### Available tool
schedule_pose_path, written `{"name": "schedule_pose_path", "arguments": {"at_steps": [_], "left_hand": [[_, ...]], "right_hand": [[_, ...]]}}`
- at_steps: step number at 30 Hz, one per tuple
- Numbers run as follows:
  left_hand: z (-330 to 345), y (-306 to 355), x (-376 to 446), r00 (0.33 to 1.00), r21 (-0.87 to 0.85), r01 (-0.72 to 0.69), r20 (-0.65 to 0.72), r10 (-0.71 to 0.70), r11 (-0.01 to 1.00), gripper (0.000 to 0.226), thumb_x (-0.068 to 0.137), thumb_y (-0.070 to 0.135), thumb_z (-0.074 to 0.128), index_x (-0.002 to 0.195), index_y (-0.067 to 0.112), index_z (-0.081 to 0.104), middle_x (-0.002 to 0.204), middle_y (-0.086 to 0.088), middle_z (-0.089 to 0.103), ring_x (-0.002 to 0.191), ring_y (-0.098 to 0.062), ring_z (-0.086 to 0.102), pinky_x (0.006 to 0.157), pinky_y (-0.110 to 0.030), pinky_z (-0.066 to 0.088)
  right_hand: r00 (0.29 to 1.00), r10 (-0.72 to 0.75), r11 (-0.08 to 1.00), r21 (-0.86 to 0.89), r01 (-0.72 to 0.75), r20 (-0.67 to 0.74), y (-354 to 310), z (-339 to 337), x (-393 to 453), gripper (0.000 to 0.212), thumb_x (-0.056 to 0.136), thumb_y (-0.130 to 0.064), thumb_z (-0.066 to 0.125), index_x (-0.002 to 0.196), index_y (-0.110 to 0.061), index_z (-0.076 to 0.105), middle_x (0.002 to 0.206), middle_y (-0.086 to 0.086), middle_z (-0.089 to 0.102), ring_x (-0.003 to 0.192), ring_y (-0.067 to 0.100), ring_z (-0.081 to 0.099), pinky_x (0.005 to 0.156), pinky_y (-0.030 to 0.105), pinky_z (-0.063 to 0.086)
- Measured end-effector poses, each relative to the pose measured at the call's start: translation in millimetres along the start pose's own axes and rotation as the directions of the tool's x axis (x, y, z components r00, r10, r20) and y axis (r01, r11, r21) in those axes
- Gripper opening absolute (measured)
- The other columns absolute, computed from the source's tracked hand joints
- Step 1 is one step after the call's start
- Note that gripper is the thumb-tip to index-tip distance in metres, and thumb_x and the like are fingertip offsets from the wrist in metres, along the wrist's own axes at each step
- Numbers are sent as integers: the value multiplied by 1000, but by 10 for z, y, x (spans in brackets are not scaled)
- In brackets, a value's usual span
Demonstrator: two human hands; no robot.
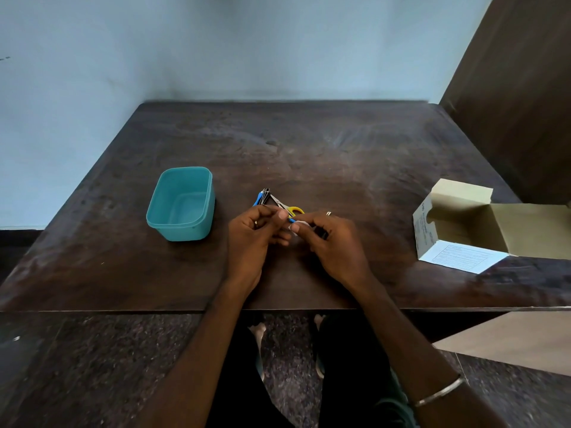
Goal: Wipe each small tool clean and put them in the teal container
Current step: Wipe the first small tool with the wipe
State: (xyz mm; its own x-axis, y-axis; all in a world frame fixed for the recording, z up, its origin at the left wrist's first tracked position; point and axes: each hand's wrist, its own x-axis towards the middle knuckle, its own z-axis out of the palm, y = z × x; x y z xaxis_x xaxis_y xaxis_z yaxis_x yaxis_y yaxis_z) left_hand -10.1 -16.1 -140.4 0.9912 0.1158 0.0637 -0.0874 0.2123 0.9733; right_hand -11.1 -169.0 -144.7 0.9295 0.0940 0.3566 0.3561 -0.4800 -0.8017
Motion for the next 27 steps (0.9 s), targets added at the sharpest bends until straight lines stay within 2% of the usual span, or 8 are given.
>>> {"name": "schedule_pose_path", "arguments": {"at_steps": [4,7,10,12,14,17,21,27], "left_hand": [[2,-30,-5,1000,30,-29,-3,29,999,9,90,6,66,83,5,71,71,-14,71,59,-20,64,56,-25,55],[1,-34,-2,999,52,-33,11,33,998,9,90,7,66,84,3,73,72,-14,71,60,-19,63,58,-26,55],[-1,-37,-5,999,50,-34,13,34,998,13,90,8,67,83,0,72,71,-15,69,62,-21,62,58,-28,55],[3,-35,-5,1000,47,-28,0,28,999,16,90,11,67,81,-2,71,69,-13,69,61,-20,63,57,-28,55],[2,-31,2,1000,35,-15,-24,16,999,18,90,12,68,79,-2,70,68,-11,69,59,-20,63,56,-27,54],[3,-28,3,999,28,-10,-43,11,1000,20,89,13,70,79,-4,70,69,-14,70,59,-23,63,56,-27,54],[6,-26,-7,1000,35,-17,-21,18,999,22,89,12,70,80,-8,70,72,-19,71,62,-27,63,58,-27,55],[13,-13,-13,1000,52,-21,-12,21,998,15,88,12,71,79,0,73,72,-14,71,61,-22,62,60,-27,54]], "right_hand": [[999,40,996,79,-41,11,-8,-10,-1,6,91,-21,71,90,-22,77,66,-29,65,58,0,59,60,16,40],[997,76,990,118,-74,-13,-24,-1,1,9,89,-27,73,83,-33,74,64,-21,66,55,2,57,58,23,44],[996,84,990,114,-84,0,-38,-6,-7,12,91,-26,71,80,-32,71,66,-6,68,50,5,55,54,30,47],[996,79,989,122,-83,38,-43,-12,-13,13,94,-22,67,82,-26,70,68,-1,68,49,4,56,51,22,46],[995,75,989,121,-82,63,-38,-17,-16,16,96,-19,65,81,-25,68,68,-4,67,48,5,57,51,16,44],[996,60,993,101,-67,68,-14,-17,-17,16,94,-18,67,82,-29,68,70,-4,68,49,8,59,53,18,46],[994,106,984,142,-108,29,-15,-7,-21,5,89,-20,74,87,-15,75,71,0,71,45,12,59,51,25,48],[995,98,990,103,-101,27,-28,-10,-28,11,91,-25,71,87,-17,75,68,-2,71,45,10,61,52,20,46]]}}
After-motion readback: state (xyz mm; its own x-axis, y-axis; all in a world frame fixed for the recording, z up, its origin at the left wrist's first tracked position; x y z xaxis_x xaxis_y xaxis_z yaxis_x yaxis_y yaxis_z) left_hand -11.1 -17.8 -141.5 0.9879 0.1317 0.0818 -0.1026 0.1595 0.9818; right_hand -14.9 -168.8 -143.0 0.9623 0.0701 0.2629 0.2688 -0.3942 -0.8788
